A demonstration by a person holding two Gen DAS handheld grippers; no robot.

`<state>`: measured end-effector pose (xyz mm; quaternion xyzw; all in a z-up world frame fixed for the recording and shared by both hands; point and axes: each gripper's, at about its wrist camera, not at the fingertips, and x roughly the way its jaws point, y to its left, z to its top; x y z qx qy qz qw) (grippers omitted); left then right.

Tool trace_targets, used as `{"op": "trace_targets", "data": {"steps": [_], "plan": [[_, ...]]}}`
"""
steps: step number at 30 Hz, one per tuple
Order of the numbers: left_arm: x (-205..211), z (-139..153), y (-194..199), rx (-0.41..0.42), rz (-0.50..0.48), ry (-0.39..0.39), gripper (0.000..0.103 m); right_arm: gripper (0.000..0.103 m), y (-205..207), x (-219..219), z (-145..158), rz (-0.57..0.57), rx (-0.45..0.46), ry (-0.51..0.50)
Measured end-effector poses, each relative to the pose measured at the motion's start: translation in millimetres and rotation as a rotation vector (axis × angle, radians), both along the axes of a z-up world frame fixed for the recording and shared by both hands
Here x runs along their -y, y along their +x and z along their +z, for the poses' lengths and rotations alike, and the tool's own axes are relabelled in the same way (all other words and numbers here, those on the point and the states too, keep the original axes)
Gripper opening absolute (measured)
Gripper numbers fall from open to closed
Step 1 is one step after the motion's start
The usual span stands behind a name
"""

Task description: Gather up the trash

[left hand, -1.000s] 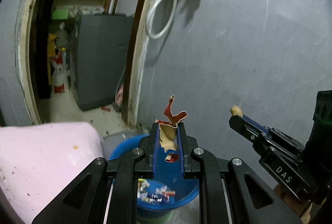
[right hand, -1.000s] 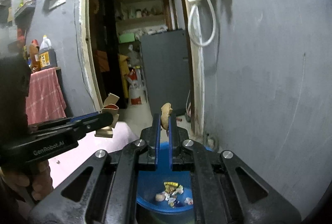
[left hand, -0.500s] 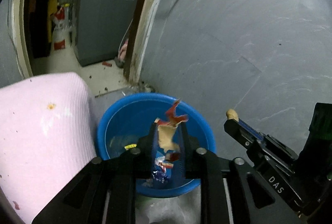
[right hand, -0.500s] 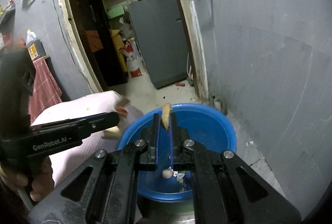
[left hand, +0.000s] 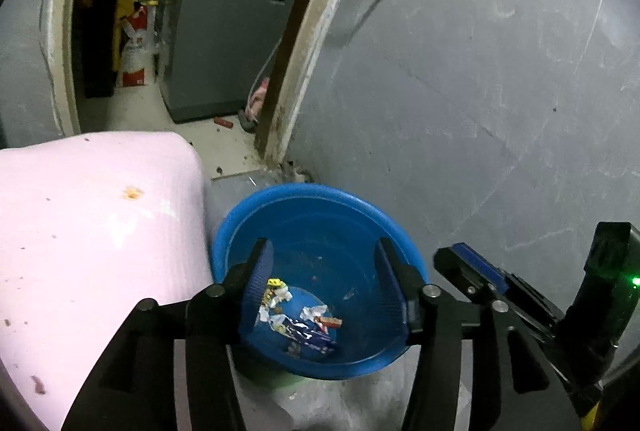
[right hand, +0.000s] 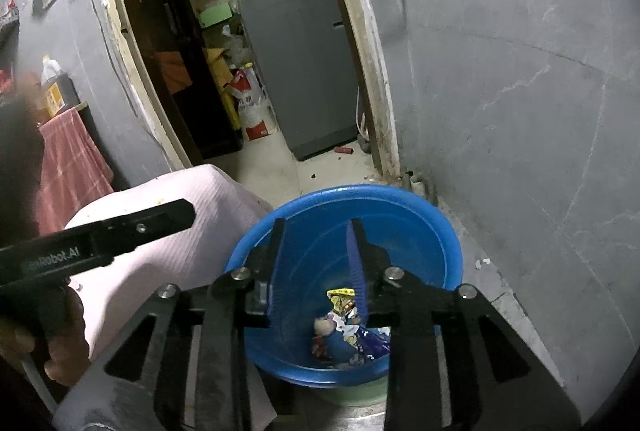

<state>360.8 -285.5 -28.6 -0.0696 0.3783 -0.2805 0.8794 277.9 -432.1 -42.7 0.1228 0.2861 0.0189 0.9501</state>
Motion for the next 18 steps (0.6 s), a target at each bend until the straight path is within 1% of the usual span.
{"op": "trace_targets", "data": {"steps": [1, 3, 4, 6, 8, 9, 10, 11, 14, 15, 18], "plan": [[-5, 3, -3, 0.01, 0.008, -0.004, 0.052, 0.036, -3, -1, 3, -0.003, 0.008, -0.002], [-12, 10, -7, 0.024, 0.021, -0.01, 0.057, 0.044, -9, -1, 9, -0.006, 0.023, -0.007], [-14, 13, -9, 0.03, 0.027, -0.012, 0.06, 0.046, -13, -2, 14, -0.009, 0.036, -0.011], [-22, 20, -14, 0.044, 0.039, -0.016, 0.065, 0.053, -18, -4, 22, -0.014, 0.054, -0.018], [-30, 26, -20, 0.057, 0.051, -0.016, 0.073, 0.058, -25, -8, 31, -0.019, 0.075, -0.025], [-35, 29, -24, 0.066, 0.057, -0.018, 0.074, 0.062, -27, -9, 35, -0.021, 0.082, -0.029], [-39, 32, -27, 0.074, 0.062, -0.019, 0.078, 0.064, -30, -12, 38, -0.022, 0.091, -0.033], [-44, 34, -31, 0.085, 0.07, -0.019, 0.081, 0.068, -33, -14, 42, -0.024, 0.1, -0.037], [-61, 42, -42, 0.122, 0.107, -0.022, 0.096, 0.08, -46, -22, 52, -0.033, 0.128, -0.047], [-67, 45, -47, 0.139, 0.121, -0.026, 0.097, 0.084, -48, -23, 54, -0.036, 0.135, -0.048], [-78, 52, -61, 0.177, 0.143, -0.015, 0.098, 0.092, -61, -29, 60, -0.048, 0.156, -0.049]]}}
